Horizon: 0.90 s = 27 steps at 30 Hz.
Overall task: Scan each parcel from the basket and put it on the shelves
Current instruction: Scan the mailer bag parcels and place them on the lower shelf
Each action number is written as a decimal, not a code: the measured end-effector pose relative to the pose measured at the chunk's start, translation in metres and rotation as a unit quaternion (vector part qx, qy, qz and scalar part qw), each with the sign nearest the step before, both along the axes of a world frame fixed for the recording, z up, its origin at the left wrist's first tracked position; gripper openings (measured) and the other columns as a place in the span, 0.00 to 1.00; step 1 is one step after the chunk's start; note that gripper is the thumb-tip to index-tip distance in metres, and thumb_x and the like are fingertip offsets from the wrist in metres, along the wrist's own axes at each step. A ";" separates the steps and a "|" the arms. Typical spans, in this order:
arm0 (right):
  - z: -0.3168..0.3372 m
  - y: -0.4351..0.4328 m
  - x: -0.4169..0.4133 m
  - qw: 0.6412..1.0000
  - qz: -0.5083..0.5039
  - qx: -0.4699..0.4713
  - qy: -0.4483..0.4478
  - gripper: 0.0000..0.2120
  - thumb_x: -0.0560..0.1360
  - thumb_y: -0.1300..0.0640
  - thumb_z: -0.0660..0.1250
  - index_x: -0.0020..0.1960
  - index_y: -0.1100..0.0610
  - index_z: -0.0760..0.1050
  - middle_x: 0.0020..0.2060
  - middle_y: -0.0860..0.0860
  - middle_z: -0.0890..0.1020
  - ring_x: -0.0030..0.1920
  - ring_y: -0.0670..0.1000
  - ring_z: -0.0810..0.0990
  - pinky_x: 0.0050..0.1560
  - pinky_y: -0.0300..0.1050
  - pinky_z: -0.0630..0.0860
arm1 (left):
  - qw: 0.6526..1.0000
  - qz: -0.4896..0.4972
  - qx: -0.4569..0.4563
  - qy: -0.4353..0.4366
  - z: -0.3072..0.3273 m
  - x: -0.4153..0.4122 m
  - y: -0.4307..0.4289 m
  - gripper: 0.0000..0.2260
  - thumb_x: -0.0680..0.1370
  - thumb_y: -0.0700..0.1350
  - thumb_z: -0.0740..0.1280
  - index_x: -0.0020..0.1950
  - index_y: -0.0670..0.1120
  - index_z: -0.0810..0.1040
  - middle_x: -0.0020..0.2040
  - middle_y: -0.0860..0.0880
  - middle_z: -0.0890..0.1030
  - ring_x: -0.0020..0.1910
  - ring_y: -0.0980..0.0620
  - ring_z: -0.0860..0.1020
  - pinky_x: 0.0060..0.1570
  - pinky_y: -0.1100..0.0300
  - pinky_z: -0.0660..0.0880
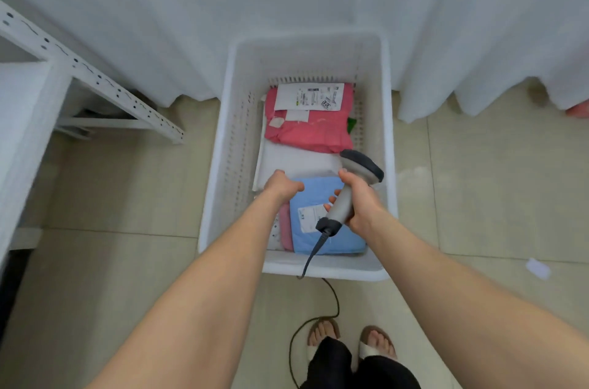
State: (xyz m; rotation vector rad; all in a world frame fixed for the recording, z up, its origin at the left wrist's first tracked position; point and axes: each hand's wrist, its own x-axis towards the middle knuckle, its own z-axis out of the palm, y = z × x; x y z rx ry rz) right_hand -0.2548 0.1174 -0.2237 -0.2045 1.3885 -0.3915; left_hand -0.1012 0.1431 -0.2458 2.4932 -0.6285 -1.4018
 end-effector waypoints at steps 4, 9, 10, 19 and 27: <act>-0.062 -0.014 0.000 1.000 0.015 0.014 -0.011 0.12 0.76 0.52 0.71 0.47 0.61 0.74 0.46 0.58 0.77 0.43 0.54 0.79 0.35 0.49 0.79 | 0.999 0.009 0.030 0.016 -0.068 0.008 -0.006 0.30 0.75 0.43 0.70 0.72 0.35 0.61 0.69 0.39 0.69 0.66 0.41 0.70 0.56 0.53 0.70; -0.121 -0.024 0.003 0.999 0.023 0.032 -0.025 0.13 0.76 0.53 0.70 0.48 0.63 0.74 0.44 0.58 0.76 0.42 0.55 0.80 0.27 0.43 0.78 | 0.998 0.035 0.046 0.027 -0.133 0.014 -0.010 0.34 0.73 0.44 0.73 0.73 0.36 0.61 0.69 0.40 0.70 0.66 0.42 0.71 0.60 0.53 0.72; -0.130 -0.025 0.004 0.999 0.023 0.033 -0.029 0.13 0.76 0.53 0.70 0.47 0.63 0.74 0.44 0.58 0.76 0.42 0.55 0.79 0.26 0.42 0.78 | 0.998 0.039 0.044 0.031 -0.143 0.013 -0.010 0.35 0.72 0.44 0.74 0.73 0.36 0.61 0.69 0.41 0.69 0.67 0.43 0.71 0.61 0.53 0.71; -0.134 -0.032 0.001 0.998 0.009 0.034 -0.045 0.13 0.77 0.52 0.68 0.46 0.62 0.72 0.39 0.56 0.74 0.36 0.53 0.77 0.35 0.45 0.79 | 0.986 0.134 -0.057 0.074 -0.157 0.004 -0.005 0.16 0.73 0.32 0.71 0.60 0.35 0.77 0.58 0.38 0.80 0.56 0.40 0.79 0.58 0.45 0.76; -0.016 -0.031 0.004 0.998 0.038 -0.021 -0.040 0.11 0.76 0.53 0.70 0.49 0.60 0.75 0.40 0.57 0.78 0.39 0.53 0.80 0.37 0.46 0.80 | 0.950 0.249 -0.180 0.059 -0.019 0.029 -0.017 0.09 0.77 0.36 0.67 0.55 0.46 0.77 0.51 0.47 0.80 0.48 0.46 0.80 0.46 0.51 0.77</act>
